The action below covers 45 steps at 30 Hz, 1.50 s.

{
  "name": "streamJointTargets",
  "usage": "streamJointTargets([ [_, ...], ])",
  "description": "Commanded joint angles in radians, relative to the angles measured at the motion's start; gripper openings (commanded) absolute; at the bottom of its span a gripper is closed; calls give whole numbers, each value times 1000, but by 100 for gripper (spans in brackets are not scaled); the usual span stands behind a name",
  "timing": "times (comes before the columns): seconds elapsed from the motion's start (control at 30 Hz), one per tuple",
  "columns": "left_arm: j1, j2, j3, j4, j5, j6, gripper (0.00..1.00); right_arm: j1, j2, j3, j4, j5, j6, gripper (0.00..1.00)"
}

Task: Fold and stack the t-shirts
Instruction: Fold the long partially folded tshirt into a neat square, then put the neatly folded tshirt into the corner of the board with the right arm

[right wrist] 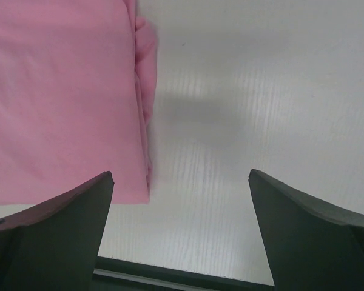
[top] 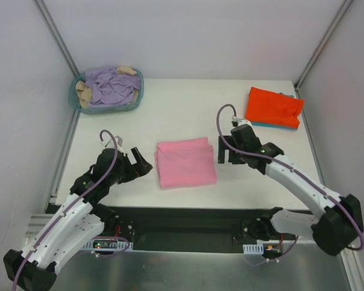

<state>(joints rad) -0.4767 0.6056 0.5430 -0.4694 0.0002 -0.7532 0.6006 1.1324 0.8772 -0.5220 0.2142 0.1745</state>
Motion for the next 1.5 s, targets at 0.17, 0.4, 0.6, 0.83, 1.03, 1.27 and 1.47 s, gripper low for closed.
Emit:
streamJointTargets([
  [0.17,3,111,-35,-6,54,-61,99,2,406,160,74,-199,39,88],
  [0.4,3,88,-49,-6,17,-72,99,31,570,207,69,-164,91,79],
  [0.6,3,88,-69,-6,4,-87,99,99,641,200,134,-205,141,72],
  [0.83,3,123,-58,-6,-25,-83,99,136,762,249,181,-191,210,45],
  [1.03,3,135,-57,-6,-28,-86,99,142,807,295,237,-205,200,5],
  [1.27,3,128,-64,-6,-78,-87,99,140,727,436,65,106,30,1],
  [1.47,4,148,-55,-6,-112,-69,99,128,713,577,-41,546,-105,1],
])
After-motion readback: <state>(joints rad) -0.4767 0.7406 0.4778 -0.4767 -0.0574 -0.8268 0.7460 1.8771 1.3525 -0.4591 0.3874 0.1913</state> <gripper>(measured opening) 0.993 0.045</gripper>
